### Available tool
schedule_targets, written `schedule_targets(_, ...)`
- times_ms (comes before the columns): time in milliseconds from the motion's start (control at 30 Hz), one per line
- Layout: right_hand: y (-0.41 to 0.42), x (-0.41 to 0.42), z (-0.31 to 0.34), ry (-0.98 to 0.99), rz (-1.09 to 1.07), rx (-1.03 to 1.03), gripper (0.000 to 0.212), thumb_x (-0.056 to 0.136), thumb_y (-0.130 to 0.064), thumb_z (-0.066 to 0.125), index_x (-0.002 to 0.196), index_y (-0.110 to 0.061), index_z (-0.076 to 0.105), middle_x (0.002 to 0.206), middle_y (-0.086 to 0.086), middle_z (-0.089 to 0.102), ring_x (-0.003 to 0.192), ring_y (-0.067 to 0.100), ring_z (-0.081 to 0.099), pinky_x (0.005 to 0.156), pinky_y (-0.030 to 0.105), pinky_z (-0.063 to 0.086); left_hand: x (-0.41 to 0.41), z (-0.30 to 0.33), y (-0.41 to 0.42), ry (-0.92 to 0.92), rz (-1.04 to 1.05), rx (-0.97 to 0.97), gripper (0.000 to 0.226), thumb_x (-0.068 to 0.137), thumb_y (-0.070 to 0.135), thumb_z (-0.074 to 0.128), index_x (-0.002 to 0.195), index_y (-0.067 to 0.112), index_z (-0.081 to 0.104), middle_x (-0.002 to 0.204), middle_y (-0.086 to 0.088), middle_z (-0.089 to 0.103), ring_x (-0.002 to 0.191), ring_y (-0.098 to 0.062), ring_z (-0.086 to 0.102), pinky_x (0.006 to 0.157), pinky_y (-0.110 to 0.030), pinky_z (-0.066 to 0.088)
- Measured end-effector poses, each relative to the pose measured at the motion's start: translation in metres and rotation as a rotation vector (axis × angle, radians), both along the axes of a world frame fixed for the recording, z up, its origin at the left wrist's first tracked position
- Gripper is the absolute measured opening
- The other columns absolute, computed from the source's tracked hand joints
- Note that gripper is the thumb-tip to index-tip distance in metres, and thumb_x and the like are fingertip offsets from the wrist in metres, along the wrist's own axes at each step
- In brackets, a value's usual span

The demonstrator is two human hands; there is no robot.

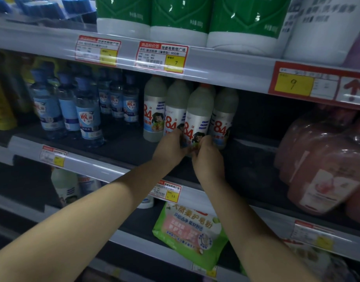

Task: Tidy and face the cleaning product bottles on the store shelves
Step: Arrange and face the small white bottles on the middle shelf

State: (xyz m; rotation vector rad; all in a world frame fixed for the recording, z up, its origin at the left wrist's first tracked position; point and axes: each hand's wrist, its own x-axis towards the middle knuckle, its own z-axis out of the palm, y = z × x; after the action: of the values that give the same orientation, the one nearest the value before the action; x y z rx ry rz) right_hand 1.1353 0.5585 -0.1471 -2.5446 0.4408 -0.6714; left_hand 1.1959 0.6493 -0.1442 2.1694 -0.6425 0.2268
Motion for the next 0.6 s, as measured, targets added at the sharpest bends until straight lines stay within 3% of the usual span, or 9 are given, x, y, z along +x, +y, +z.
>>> schedule_targets(200, 0.000, -0.004, 0.000, -0.035, 0.040, -0.098, 0.026, 0.091, -0.016, 0.052, 0.115, -0.008, 0.048, 0.116, 0.013, 0.060, 0.102, 0.029, 0.060, 0.076, 0.037, 0.051, 0.008, -0.005, 0.001, 0.020, 0.073, 0.043, 0.032, 0.081, 0.028, 0.068, 0.101, 0.006, 0.057, 0.099, -0.011, 0.066, 0.091, -0.021, 0.061, 0.075, -0.032, 0.049)
schedule_targets(433, -0.002, 0.000, -0.002, -0.039, 0.045, -0.099, 0.028, 0.092, -0.015, 0.048, 0.119, -0.008, 0.048, 0.121, 0.014, 0.057, 0.105, 0.029, 0.058, 0.078, 0.035, 0.048, 0.008, -0.003, -0.002, -0.005, 0.079, 0.089, 0.029, 0.084, 0.031, 0.065, 0.095, 0.004, 0.058, 0.091, -0.011, 0.064, 0.085, -0.022, 0.059, 0.071, -0.032, 0.047)
schedule_targets(600, -0.002, 0.004, -0.003, -0.005, 0.047, -0.067, 0.032, 0.092, -0.012, 0.048, 0.123, -0.008, 0.046, 0.129, 0.013, 0.051, 0.111, 0.029, 0.055, 0.085, 0.038, 0.049, 0.014, -0.003, -0.004, -0.033, 0.087, 0.127, 0.024, 0.083, 0.032, 0.066, 0.080, 0.010, 0.056, 0.079, -0.007, 0.060, 0.079, -0.021, 0.060, 0.064, -0.029, 0.044)
